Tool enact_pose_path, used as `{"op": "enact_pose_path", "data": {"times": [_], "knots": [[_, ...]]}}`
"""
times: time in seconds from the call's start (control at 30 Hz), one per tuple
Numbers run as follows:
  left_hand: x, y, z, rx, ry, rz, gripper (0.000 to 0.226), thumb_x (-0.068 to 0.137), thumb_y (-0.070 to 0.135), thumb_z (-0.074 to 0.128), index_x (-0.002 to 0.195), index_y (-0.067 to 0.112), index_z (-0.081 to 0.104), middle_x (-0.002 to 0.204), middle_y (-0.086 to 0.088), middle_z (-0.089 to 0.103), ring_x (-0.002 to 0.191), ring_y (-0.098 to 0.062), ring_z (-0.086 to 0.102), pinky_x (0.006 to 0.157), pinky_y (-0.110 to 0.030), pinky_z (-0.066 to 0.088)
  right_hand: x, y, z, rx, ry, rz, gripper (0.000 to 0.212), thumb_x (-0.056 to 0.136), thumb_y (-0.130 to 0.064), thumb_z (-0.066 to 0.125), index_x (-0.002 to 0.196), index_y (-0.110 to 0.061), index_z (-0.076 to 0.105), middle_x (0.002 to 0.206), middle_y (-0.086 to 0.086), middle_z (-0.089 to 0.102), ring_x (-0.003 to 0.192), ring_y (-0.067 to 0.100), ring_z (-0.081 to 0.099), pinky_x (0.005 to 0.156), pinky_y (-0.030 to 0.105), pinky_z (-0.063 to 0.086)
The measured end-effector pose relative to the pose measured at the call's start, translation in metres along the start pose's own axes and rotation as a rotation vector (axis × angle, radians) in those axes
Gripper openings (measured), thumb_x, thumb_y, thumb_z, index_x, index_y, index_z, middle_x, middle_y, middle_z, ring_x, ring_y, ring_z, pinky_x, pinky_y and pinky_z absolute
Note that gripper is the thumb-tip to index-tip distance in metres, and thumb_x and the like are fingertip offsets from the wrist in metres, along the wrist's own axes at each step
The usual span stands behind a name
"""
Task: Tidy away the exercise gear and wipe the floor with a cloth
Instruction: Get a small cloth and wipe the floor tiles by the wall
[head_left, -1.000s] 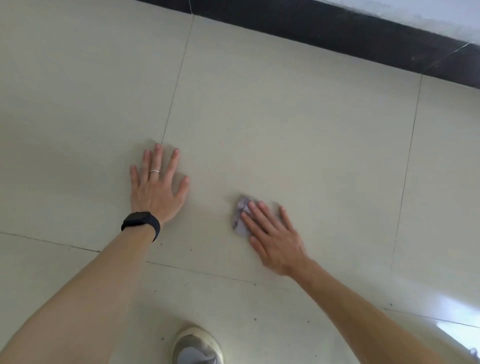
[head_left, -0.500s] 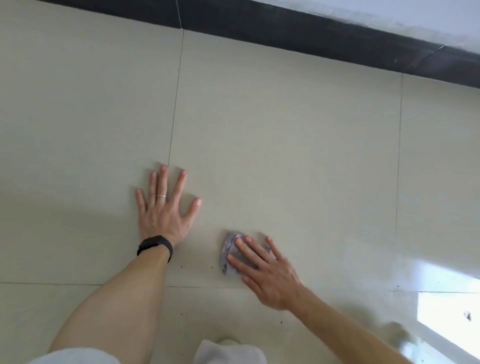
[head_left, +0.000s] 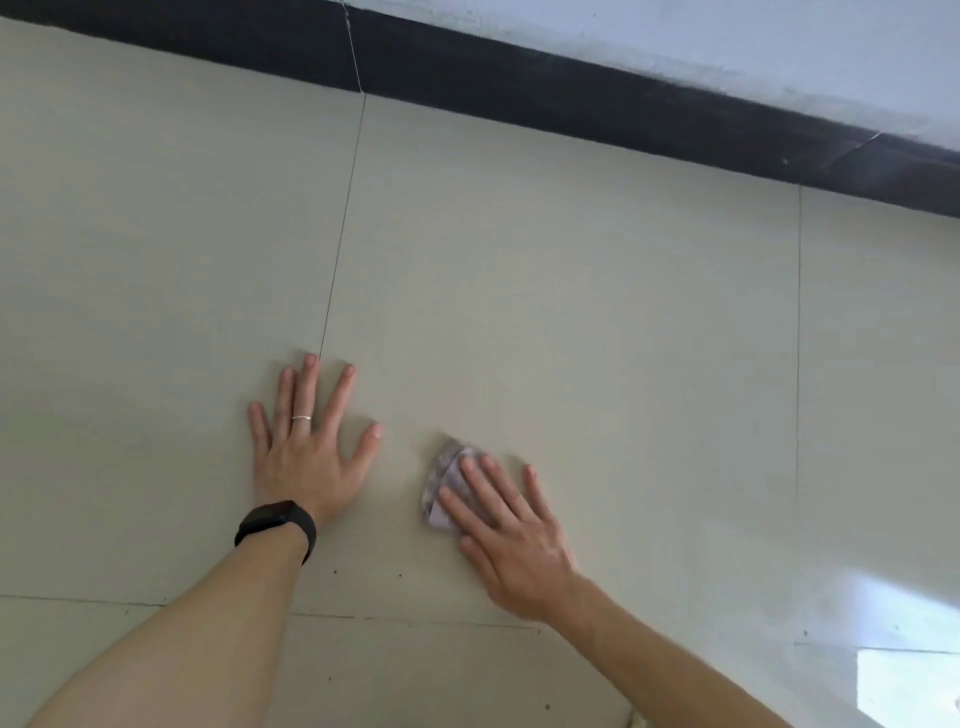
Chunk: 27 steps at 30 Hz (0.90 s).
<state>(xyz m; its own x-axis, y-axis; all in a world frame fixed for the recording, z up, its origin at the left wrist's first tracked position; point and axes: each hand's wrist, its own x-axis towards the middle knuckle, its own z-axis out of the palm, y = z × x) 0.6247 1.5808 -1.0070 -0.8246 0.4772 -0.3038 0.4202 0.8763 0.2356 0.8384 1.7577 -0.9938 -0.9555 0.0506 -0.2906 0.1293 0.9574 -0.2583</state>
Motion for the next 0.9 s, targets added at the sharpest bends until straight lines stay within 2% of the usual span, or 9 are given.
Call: {"op": "enact_pose_path", "data": {"times": [0.1, 0.17, 0.3, 0.4, 0.47, 0.57, 0.63, 0.73, 0.9], "knots": [[0.009, 0.017, -0.006, -0.010, -0.028, -0.067, 0.074, 0.089, 0.066, 0.028, 0.156, 0.038, 0.019, 0.167, -0.004, 0.003, 0.153, -0.032, 0.001, 0.120, -0.061, 0.006, 0.009, 0.031, -0.011, -0.099, -0.064, -0.214, 0.052, 0.108, -0.044, 0.021, 0.159, -0.039, 0.016, 0.169, -0.004, 0.008, 0.155, 0.016, 0.011, 0.120, 0.057, 0.012], [0.017, 0.035, -0.002, 0.008, -0.055, -0.145, 0.073, 0.089, 0.069, 0.021, 0.156, 0.044, 0.007, 0.167, -0.004, -0.007, 0.153, -0.033, -0.008, 0.120, -0.061, 0.002, 0.041, 0.071, -0.027, -0.141, 0.011, 0.012, 0.052, 0.107, -0.045, 0.020, 0.159, -0.038, 0.016, 0.169, -0.004, 0.007, 0.155, 0.015, 0.012, 0.121, 0.058, 0.011], [0.024, 0.044, 0.013, 0.021, 0.015, -0.203, 0.072, 0.089, 0.073, 0.015, 0.154, 0.050, -0.006, 0.166, 0.003, -0.019, 0.153, -0.029, -0.015, 0.121, -0.058, -0.005, 0.117, 0.158, -0.074, 0.057, 0.154, 0.694, 0.056, 0.108, -0.039, 0.019, 0.161, -0.023, 0.009, 0.169, 0.008, -0.005, 0.156, 0.025, -0.002, 0.122, 0.052, -0.009], [0.024, 0.042, 0.014, 0.012, 0.013, -0.225, 0.073, 0.088, 0.073, 0.016, 0.153, 0.052, -0.006, 0.165, 0.006, -0.021, 0.153, -0.026, -0.015, 0.121, -0.056, -0.007, 0.152, 0.159, -0.082, 0.306, 0.292, 0.866, 0.059, 0.104, -0.030, 0.030, 0.155, -0.002, 0.024, 0.165, 0.025, 0.001, 0.154, 0.038, -0.001, 0.124, 0.052, -0.001], [0.026, 0.044, 0.012, 0.012, -0.002, -0.226, 0.073, 0.087, 0.073, 0.016, 0.152, 0.053, -0.009, 0.164, 0.007, -0.024, 0.152, -0.025, -0.017, 0.121, -0.056, -0.007, 0.149, 0.131, -0.070, 0.265, 0.334, 0.769, 0.062, 0.101, -0.036, 0.032, 0.154, -0.002, 0.029, 0.166, 0.023, 0.007, 0.154, 0.037, 0.003, 0.125, 0.052, 0.005], [0.026, 0.045, 0.010, 0.024, -0.012, -0.233, 0.073, 0.087, 0.074, 0.016, 0.152, 0.053, -0.010, 0.163, 0.007, -0.026, 0.153, -0.025, -0.016, 0.121, -0.058, -0.003, 0.118, 0.098, -0.055, 0.056, 0.154, 0.272, 0.060, 0.105, -0.041, 0.027, 0.158, -0.012, 0.024, 0.168, 0.012, 0.007, 0.156, 0.027, 0.001, 0.126, 0.046, 0.007], [0.025, 0.044, 0.012, 0.016, 0.002, -0.234, 0.074, 0.087, 0.074, 0.017, 0.153, 0.052, -0.006, 0.164, 0.007, -0.023, 0.153, -0.026, -0.012, 0.121, -0.059, 0.000, 0.121, 0.121, -0.063, -0.025, 0.078, 0.095, 0.059, 0.106, -0.042, 0.021, 0.160, -0.017, 0.019, 0.169, 0.006, 0.005, 0.156, 0.022, 0.001, 0.126, 0.046, 0.010], [0.027, 0.043, 0.014, 0.004, 0.029, -0.224, 0.074, 0.087, 0.072, 0.021, 0.155, 0.050, 0.001, 0.166, 0.006, -0.016, 0.154, -0.026, -0.008, 0.120, -0.058, 0.001, 0.170, 0.179, -0.091, -0.001, 0.105, 0.406, 0.061, 0.106, -0.043, 0.015, 0.161, -0.019, 0.004, 0.168, 0.004, -0.010, 0.155, 0.022, -0.011, 0.125, 0.048, -0.001], [0.026, 0.043, 0.020, 0.022, 0.096, -0.206, 0.075, 0.086, 0.070, 0.028, 0.155, 0.048, 0.011, 0.168, 0.003, -0.004, 0.154, -0.028, 0.000, 0.118, -0.059, 0.004, 0.277, 0.207, -0.146, 0.334, 0.213, 0.957, 0.067, 0.105, -0.047, 0.020, 0.161, -0.014, 0.000, 0.167, 0.011, -0.017, 0.153, 0.028, -0.016, 0.123, 0.053, -0.008]]}}
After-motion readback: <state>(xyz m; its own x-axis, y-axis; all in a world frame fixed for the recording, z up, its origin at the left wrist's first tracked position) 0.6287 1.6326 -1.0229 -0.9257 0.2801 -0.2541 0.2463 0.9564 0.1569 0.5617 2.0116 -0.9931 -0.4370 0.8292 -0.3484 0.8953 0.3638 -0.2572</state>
